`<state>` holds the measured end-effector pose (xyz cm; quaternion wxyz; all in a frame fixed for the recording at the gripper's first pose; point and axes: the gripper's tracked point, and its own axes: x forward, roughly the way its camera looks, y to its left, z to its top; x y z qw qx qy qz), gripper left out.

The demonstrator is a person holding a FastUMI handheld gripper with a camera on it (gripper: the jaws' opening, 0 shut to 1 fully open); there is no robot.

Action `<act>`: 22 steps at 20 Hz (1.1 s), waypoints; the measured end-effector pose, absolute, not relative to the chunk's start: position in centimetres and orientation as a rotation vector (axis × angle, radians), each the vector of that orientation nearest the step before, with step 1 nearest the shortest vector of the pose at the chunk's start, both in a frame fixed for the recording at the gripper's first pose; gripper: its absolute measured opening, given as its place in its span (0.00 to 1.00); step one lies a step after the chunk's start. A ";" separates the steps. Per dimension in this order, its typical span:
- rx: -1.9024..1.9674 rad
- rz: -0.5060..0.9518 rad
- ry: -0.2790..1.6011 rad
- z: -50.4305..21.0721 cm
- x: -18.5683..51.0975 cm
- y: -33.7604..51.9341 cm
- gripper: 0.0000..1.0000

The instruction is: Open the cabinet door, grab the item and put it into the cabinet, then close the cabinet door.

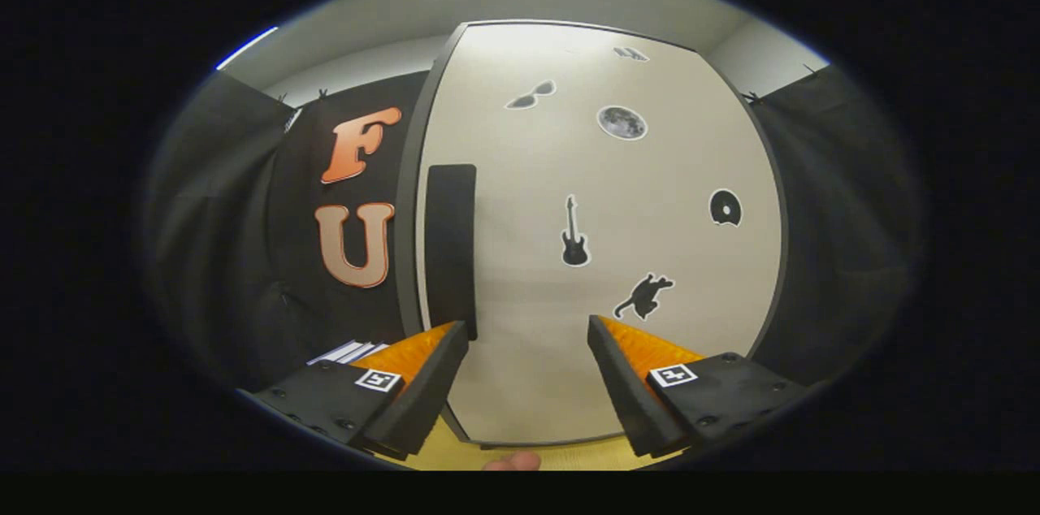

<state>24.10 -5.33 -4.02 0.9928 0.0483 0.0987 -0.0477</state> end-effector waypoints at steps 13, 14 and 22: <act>0.047 -0.127 0.147 1.4 13.1 -4.2 0.96; 0.047 -0.125 0.143 1.8 12.2 -4.0 0.96; 0.056 -0.066 0.119 3.4 6.6 -2.3 0.96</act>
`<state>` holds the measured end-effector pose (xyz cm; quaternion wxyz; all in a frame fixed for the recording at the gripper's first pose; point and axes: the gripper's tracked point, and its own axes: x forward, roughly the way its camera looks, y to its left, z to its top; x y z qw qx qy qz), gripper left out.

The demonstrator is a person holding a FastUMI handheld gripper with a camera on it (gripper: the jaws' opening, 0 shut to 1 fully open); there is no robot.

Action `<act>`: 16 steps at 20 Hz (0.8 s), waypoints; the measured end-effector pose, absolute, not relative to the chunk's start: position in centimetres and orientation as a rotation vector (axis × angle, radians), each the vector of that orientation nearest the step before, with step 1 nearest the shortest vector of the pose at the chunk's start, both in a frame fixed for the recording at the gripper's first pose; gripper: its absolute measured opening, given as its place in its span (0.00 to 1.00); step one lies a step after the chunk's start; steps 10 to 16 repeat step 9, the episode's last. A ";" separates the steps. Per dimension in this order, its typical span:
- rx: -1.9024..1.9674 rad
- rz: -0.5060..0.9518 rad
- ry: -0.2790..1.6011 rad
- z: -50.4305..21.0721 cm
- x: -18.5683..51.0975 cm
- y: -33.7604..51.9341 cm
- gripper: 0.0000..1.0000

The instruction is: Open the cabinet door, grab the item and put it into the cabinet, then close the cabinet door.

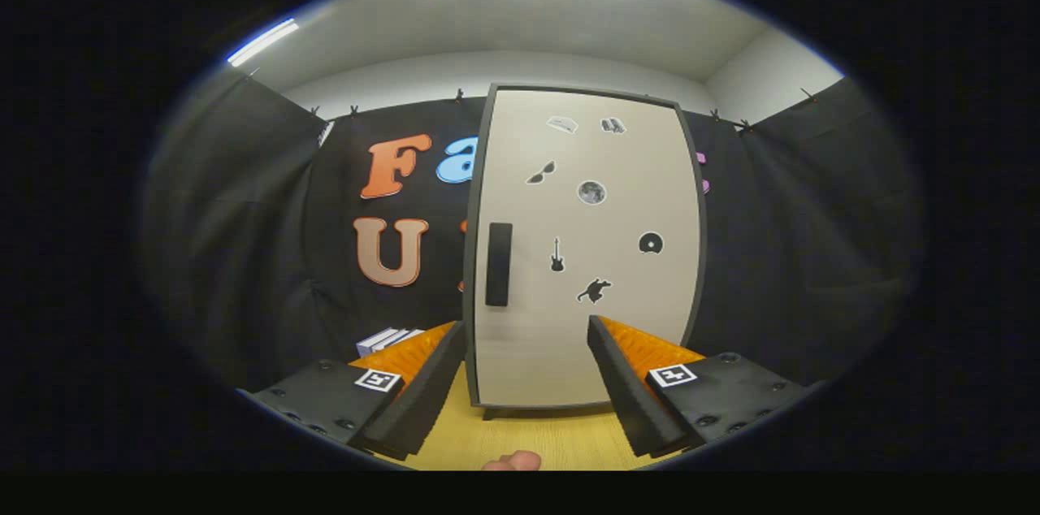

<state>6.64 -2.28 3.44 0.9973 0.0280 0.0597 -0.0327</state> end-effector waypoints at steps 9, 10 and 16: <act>0.042 -0.005 0.115 3.9 3.0 0.1 0.96; 0.042 -0.005 0.115 3.9 3.0 0.1 0.96; 0.042 -0.005 0.115 3.9 3.0 0.1 0.96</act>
